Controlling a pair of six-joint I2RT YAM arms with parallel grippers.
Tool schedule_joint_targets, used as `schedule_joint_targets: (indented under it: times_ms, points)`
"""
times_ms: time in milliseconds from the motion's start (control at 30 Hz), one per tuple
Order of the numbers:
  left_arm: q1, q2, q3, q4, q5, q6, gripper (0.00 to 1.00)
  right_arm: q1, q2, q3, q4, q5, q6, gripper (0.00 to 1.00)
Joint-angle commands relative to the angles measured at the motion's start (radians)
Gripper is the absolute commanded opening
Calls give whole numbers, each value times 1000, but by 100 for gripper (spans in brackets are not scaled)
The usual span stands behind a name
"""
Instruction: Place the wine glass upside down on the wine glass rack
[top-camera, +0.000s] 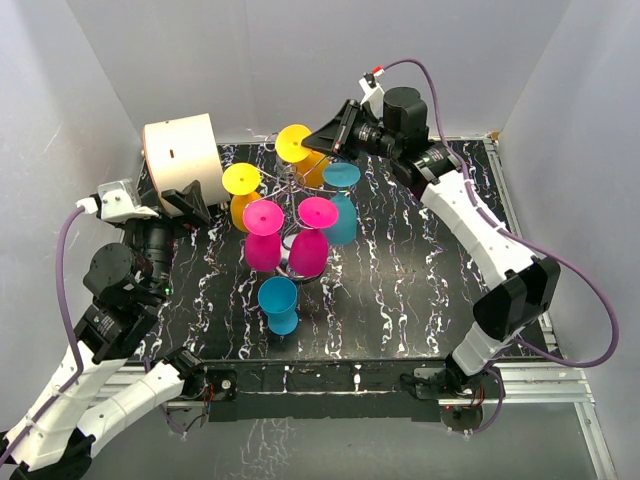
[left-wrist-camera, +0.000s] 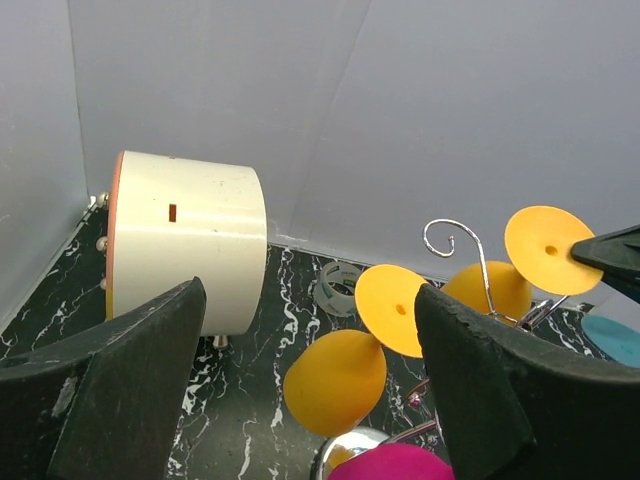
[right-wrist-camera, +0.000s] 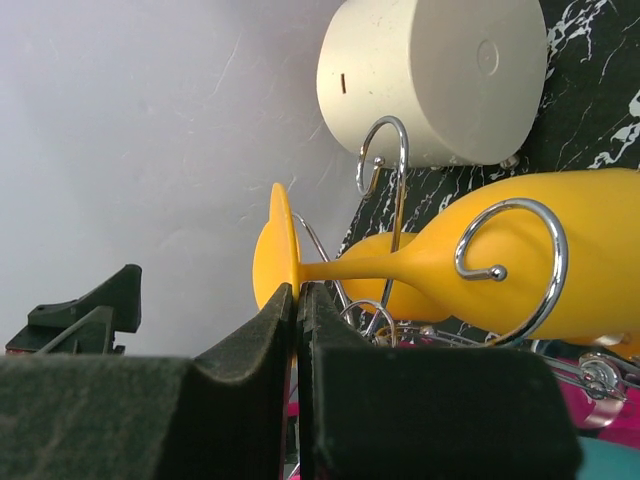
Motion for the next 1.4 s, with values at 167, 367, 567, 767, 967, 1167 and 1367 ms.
schedule_joint_targets:
  times_ms: [167,367,567,767,967,1167,1367]
  points:
    - [3,16,-8,71,-6,33,84,5,-85,-1,-4,37,-46,0]
    - [3,9,-3,54,-4,26,84,5,-94,1,-38,92,-78,0]
    - [3,13,-5,60,-3,28,84,5,-105,-9,-68,154,-87,0]
    - [3,22,-2,58,17,28,85,5,-112,-15,-84,193,-90,0]
    - [3,25,-2,56,19,27,85,5,-132,-26,-89,260,-89,0]
    - [3,28,-3,53,23,23,85,4,-130,-25,-88,319,-94,0]
    - [3,29,5,47,46,27,85,3,-117,-8,-92,372,-114,0]
